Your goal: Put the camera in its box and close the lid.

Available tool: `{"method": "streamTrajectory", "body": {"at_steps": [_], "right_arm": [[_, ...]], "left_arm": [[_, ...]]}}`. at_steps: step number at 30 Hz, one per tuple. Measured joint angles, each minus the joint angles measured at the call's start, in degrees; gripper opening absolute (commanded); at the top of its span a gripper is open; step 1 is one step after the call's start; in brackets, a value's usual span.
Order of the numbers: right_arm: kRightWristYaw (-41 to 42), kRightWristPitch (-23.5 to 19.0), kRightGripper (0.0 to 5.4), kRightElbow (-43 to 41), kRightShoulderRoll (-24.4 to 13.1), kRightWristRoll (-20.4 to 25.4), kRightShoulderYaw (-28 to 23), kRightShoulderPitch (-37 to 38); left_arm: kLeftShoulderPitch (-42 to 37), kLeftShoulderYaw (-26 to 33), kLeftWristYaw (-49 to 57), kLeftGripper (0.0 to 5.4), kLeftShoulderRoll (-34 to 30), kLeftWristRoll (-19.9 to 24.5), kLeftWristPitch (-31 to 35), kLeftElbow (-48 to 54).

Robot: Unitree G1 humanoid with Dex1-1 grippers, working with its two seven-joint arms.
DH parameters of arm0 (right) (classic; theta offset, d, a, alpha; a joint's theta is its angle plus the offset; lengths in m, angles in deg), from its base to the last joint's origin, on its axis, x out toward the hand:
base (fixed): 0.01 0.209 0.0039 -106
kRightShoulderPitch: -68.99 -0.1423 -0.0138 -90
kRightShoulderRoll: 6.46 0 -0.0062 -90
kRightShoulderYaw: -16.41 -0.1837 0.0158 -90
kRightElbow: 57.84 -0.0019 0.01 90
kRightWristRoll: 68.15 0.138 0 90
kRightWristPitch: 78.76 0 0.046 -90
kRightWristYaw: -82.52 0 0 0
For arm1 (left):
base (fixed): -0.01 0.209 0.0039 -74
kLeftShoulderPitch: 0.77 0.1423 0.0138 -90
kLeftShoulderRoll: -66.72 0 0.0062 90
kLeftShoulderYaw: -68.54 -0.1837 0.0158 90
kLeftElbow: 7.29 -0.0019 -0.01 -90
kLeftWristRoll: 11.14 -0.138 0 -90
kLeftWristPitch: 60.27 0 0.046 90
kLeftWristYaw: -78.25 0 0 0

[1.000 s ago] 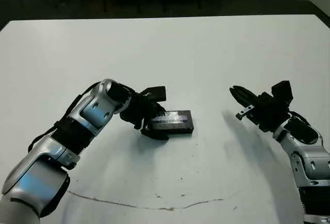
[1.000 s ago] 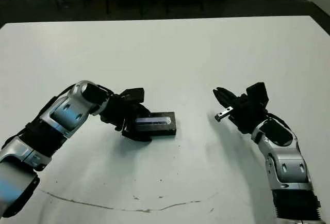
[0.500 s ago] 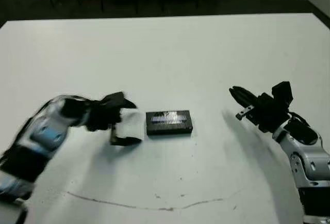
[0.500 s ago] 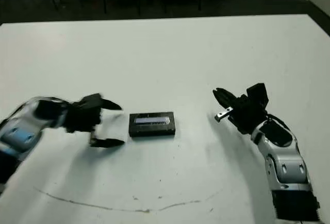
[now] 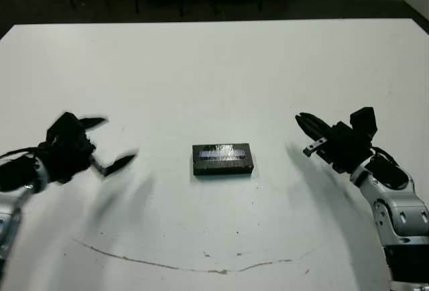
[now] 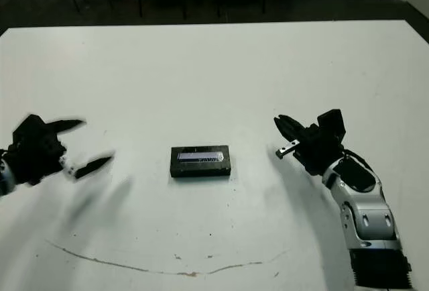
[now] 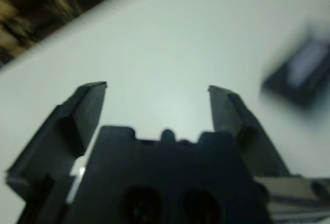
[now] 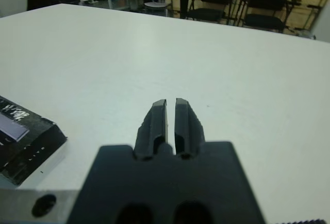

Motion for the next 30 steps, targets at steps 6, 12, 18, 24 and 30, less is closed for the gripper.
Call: {"method": "streamTrajectory", "body": {"at_steps": [6, 12, 18, 24, 30], "right_arm": [[-0.80, -0.06, 0.00, -0.36, 0.13, -0.61, 0.16, -0.09], [-1.46, -0.07, 0.00, -0.73, 0.40, -1.26, 0.89, -0.17], [-1.98, -0.26, 0.00, -2.72, 0.62, -1.36, 1.33, 0.35], [-2.22, -0.22, 0.00, -3.12, 1.13, -1.15, 1.30, 1.51], [-2.20, -0.23, 0.00, -3.21, 2.72, 0.14, 1.26, 2.22]], "left_arm": [[-3.22, -9.80, 11.73, 2.81, 11.77, -2.22, 5.96, 7.76], [-7.36, -23.50, 13.43, 1.67, 19.39, -3.87, 9.05, 4.47], [-7.43, -28.49, 14.52, 0.51, 22.30, -5.45, 11.49, -1.54], [-6.47, -29.81, 15.39, 0.02, 20.52, -8.79, 18.24, -3.51], [-5.33, -29.91, 16.80, 0.02, 20.48, -11.18, 18.94, -5.58]]}}
